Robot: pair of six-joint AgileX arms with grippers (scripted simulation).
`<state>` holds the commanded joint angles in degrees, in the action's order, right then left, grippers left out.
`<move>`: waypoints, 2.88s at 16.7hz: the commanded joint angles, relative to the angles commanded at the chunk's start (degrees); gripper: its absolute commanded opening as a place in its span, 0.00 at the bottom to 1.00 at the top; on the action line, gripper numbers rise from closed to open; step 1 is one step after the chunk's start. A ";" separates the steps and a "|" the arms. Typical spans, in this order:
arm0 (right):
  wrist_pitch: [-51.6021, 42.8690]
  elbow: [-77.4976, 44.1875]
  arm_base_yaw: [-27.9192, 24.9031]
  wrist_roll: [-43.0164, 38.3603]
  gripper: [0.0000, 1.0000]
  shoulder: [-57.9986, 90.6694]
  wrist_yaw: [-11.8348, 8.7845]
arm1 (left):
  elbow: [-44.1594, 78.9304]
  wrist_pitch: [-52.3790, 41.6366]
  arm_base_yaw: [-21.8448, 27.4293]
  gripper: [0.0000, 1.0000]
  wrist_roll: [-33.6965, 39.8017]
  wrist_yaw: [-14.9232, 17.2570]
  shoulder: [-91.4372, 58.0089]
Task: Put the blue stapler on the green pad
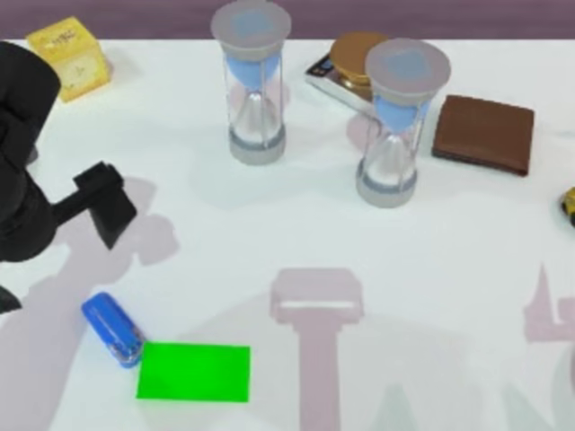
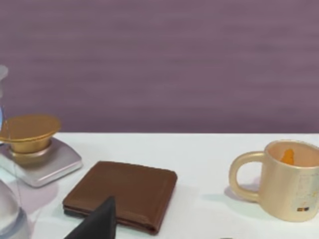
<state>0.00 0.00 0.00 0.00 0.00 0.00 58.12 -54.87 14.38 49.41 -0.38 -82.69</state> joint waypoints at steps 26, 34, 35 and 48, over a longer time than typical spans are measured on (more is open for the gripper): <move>0.00 0.00 0.00 0.00 1.00 0.00 0.00 | -3.47 14.87 2.19 1.00 7.82 0.21 -22.24; 0.00 0.00 0.00 0.00 1.00 0.00 0.00 | -3.47 14.87 2.19 0.47 7.82 0.21 -22.24; 0.00 0.00 0.00 0.00 1.00 0.00 0.00 | -3.47 14.87 2.19 0.40 7.82 0.21 -22.24; 0.00 0.00 0.00 0.00 1.00 0.00 0.00 | -3.47 14.87 2.19 0.00 7.82 0.21 -22.24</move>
<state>0.00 0.00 0.00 0.00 0.00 0.00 54.65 -40.01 16.57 57.23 -0.17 -104.93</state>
